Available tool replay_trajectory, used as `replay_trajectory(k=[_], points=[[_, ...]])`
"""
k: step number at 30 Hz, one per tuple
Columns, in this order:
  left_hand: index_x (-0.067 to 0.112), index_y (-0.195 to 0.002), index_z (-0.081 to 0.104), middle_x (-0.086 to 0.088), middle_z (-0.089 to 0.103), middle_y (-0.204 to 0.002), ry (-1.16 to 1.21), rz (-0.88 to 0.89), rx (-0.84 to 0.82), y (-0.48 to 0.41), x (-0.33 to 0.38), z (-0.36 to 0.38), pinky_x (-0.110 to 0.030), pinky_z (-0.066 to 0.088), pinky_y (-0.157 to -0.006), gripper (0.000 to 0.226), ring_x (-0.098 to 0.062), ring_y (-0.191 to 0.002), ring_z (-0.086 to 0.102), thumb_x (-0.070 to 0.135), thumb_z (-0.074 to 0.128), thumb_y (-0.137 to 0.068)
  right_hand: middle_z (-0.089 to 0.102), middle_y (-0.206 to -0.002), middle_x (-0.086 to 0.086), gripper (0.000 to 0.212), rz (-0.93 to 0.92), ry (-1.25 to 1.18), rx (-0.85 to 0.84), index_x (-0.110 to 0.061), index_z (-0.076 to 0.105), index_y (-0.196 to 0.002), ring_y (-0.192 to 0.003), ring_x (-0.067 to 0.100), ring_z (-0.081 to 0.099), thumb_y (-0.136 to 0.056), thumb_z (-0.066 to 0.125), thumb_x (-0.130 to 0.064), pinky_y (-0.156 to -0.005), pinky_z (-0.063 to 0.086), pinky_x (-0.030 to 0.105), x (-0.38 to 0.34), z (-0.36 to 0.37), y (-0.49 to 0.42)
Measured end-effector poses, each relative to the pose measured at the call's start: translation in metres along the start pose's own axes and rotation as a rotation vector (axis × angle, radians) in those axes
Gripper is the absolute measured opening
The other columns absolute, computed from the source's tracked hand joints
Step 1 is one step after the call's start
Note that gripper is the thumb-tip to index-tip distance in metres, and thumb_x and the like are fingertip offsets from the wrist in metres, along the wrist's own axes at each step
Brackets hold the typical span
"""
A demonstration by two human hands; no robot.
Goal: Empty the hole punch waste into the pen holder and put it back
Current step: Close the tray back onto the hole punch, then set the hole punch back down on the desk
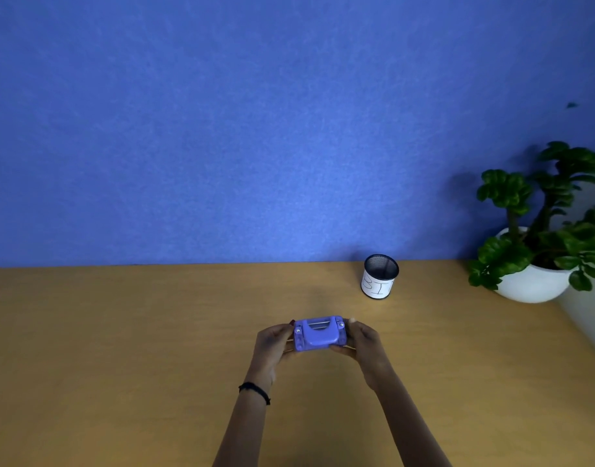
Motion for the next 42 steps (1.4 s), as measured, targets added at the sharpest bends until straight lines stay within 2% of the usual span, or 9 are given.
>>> replay_trajectory(k=[6,13,19,26,29,32,35,39,42], points=[[-0.001,-0.093,0.070,-0.007,0.071,-0.082,0.009,-0.006,0.062,-0.005,-0.007,-0.013,-0.020,0.056,-0.057,0.020,-0.018,-0.072,0.068,0.012,0.056,-0.090,0.069,-0.111,0.013,0.030,0.014,-0.002,-0.160,-0.005,0.059,-0.119,-0.099,0.019,0.068,-0.096,0.040,-0.003,-0.078,0.058,0.022,0.010,0.007,0.001],[0.000,-0.093,0.070,-0.008,0.070,-0.081,0.022,-0.023,0.047,-0.009,-0.015,-0.018,-0.015,0.055,-0.048,0.018,-0.016,-0.069,0.068,0.011,0.056,-0.091,0.067,-0.110,0.023,0.030,0.019,0.098,-0.095,0.002,0.058,-0.118,-0.101,0.030,0.066,-0.094,0.040,0.004,-0.072,0.059,0.019,0.017,0.008,-0.009],[0.006,-0.092,0.065,-0.008,0.068,-0.083,-0.028,-0.050,0.027,-0.015,-0.025,-0.030,-0.018,0.055,-0.047,0.015,-0.019,-0.073,0.067,0.013,0.052,-0.094,0.070,-0.098,0.017,0.027,0.062,0.181,-0.100,0.000,0.061,-0.112,-0.084,0.017,0.069,-0.092,0.045,0.004,-0.066,0.058,0.017,0.031,0.015,-0.013],[0.002,-0.101,0.065,-0.014,0.066,-0.094,-0.124,-0.094,0.102,-0.022,-0.058,-0.057,-0.030,0.055,-0.062,0.021,-0.028,-0.081,0.065,0.013,0.048,-0.095,0.064,-0.091,0.014,0.040,0.088,0.487,-0.166,-0.007,0.049,-0.123,-0.074,0.016,0.061,-0.087,0.042,0.009,-0.062,0.052,0.015,0.078,0.038,-0.020],[0.005,-0.100,0.061,-0.014,0.063,-0.094,-0.153,-0.110,0.129,-0.018,-0.075,-0.063,-0.029,0.053,-0.063,0.021,-0.030,-0.087,0.063,0.019,0.045,-0.097,0.065,-0.108,0.018,0.050,0.055,0.656,-0.231,-0.008,0.047,-0.130,-0.087,0.023,0.060,-0.083,0.044,0.008,-0.075,0.048,0.030,0.096,0.051,-0.020],[0.010,-0.086,0.061,-0.016,0.063,-0.093,-0.240,-0.125,0.137,-0.015,-0.092,-0.068,-0.038,0.055,-0.072,0.022,-0.031,-0.089,0.063,0.024,0.048,-0.096,0.060,-0.127,0.016,0.053,0.012,0.796,-0.290,-0.006,0.047,-0.131,-0.111,0.026,0.060,-0.080,0.048,0.007,-0.090,0.043,0.025,0.109,0.061,-0.017],[0.015,-0.067,0.056,-0.016,0.062,-0.082,-0.392,-0.116,0.169,-0.017,-0.107,-0.081,-0.047,0.055,-0.078,0.026,-0.035,-0.086,0.066,0.027,0.056,-0.091,0.058,-0.129,0.017,0.055,-0.009,0.857,-0.343,-0.004,0.047,-0.130,-0.115,0.028,0.058,-0.077,0.054,0.007,-0.090,0.042,0.022,0.116,0.072,-0.012],[0.009,-0.061,0.048,-0.013,0.049,-0.065,-0.610,-0.049,0.219,-0.015,-0.106,-0.090,-0.032,0.035,-0.055,0.035,-0.025,-0.061,0.050,0.025,0.055,-0.091,0.052,-0.127,0.022,0.055,-0.063,0.955,-0.354,-0.003,0.046,-0.129,-0.118,0.033,0.051,-0.076,0.058,0.002,-0.093,0.038,0.026,0.123,0.084,-0.006],[0.007,-0.061,0.043,-0.013,0.043,-0.063,-0.656,-0.013,0.258,-0.010,-0.101,-0.094,-0.028,0.024,-0.050,0.036,-0.021,-0.055,0.038,0.022,0.055,-0.091,0.046,-0.125,0.018,0.051,-0.063,0.996,-0.351,-0.006,0.044,-0.126,-0.113,0.032,0.050,-0.078,0.058,-0.001,-0.091,0.041,0.032,0.130,0.092,0.000]])
Point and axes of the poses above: each hand's wrist, its own y-axis away from the middle knuckle, its own z-axis out of the palm, x = y × z, the point moved 7 cm from there along -y, towards the middle knuckle
